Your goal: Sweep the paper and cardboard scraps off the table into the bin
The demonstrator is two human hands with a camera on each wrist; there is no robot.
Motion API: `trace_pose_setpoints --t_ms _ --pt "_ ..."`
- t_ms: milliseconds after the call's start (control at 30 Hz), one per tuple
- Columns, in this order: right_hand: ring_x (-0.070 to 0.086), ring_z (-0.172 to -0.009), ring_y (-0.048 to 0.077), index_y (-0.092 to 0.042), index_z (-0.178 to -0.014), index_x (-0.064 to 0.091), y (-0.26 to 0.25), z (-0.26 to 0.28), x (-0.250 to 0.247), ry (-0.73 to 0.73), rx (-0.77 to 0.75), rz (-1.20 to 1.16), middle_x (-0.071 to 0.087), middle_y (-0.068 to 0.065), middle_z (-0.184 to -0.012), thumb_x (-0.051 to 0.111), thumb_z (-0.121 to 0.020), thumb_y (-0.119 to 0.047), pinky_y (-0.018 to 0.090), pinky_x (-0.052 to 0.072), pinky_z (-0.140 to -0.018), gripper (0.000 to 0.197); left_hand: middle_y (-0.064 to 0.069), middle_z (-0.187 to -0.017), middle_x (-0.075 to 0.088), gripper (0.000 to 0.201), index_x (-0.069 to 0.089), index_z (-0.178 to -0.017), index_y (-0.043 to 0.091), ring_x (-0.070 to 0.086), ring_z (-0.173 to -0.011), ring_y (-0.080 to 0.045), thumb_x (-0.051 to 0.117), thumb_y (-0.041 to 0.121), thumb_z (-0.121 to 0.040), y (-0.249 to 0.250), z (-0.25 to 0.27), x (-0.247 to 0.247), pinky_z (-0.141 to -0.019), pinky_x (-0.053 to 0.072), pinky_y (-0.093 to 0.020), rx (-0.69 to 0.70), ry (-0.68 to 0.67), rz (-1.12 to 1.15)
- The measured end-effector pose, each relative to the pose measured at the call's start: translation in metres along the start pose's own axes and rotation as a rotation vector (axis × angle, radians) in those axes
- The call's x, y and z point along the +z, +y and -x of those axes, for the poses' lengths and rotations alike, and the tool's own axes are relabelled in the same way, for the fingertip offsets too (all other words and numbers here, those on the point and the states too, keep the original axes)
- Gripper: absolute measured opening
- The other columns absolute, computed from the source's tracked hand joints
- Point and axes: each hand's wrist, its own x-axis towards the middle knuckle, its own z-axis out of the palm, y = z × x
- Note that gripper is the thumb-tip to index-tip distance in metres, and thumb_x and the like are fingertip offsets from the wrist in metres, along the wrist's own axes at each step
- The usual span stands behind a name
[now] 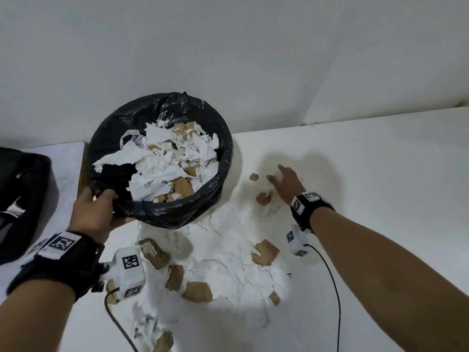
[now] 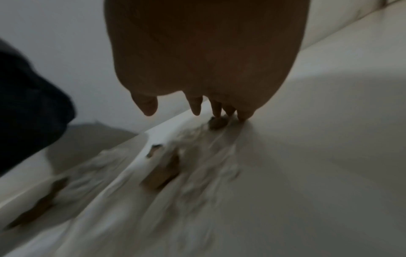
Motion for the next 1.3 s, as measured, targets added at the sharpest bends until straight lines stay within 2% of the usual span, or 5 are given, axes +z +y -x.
trace_pose_setpoints --t_ms 267,433,700,1033,1300 --pt "0.06 -0.112 0.021 -0.024 -0.147 0.041 -0.044 0.04 0.051 0.014 -0.281 -0.033 0.041 0.0 -0.149 0.055 -0.095 -0.045 0.033 0.047 -0.097 0.057 -0.007 -0.09 0.059 0.016 0.056 -0.108 0.013 0.062 -0.075 -0.029 0.048 0.0 -0.103 0.003 -0.01 -0.017 -0.041 0.058 -0.026 0.002 0.012 0.024" --pt "0.04 -0.138 0.025 -0.018 -0.144 0.045 -0.055 -0.013 0.023 0.197 -0.271 0.066 0.041 0.008 -0.151 0.052 -0.098 -0.037 0.035 0.03 -0.114 0.051 -0.009 -0.09 0.059 0.025 0.055 -0.09 0.021 0.062 -0.074 -0.028 0.048 0.001 -0.102 0.004 -0.016 -0.034 -0.041 0.058 -0.027 0.013 0.039 0.019" --pt "-0.001 -0.153 0.022 -0.032 -0.156 0.017 -0.107 -0.031 0.085 -0.21 -0.279 0.28 0.005 -0.002 -0.166 0.04 -0.099 -0.052 0.046 0.003 -0.122 0.065 -0.008 -0.087 0.055 0.024 0.052 -0.09 0.019 0.059 -0.074 -0.028 0.047 0.0 -0.104 -0.001 -0.008 -0.057 -0.043 0.059 -0.026 -0.011 0.119 0.063" --pt "0.043 -0.137 0.019 -0.021 -0.148 0.041 -0.144 -0.024 0.093 -0.081 -0.468 0.167 0.04 0.002 -0.153 0.053 -0.097 -0.04 0.033 0.038 -0.109 0.055 -0.008 -0.092 0.058 0.016 0.054 -0.115 0.012 0.061 -0.075 -0.026 0.047 0.002 -0.105 -0.011 -0.008 -0.098 -0.042 0.058 -0.028 -0.045 0.202 0.103" --pt "0.018 -0.148 0.028 -0.035 -0.148 0.038 -0.174 -0.013 0.146 -0.309 -0.57 0.51 0.022 0.001 -0.161 0.045 -0.098 -0.046 0.047 0.018 -0.119 0.052 -0.009 -0.091 0.058 0.015 0.055 -0.11 0.012 0.061 -0.073 -0.026 0.047 0.001 -0.105 -0.026 -0.005 -0.124 -0.046 0.061 -0.031 -0.046 0.233 0.105"
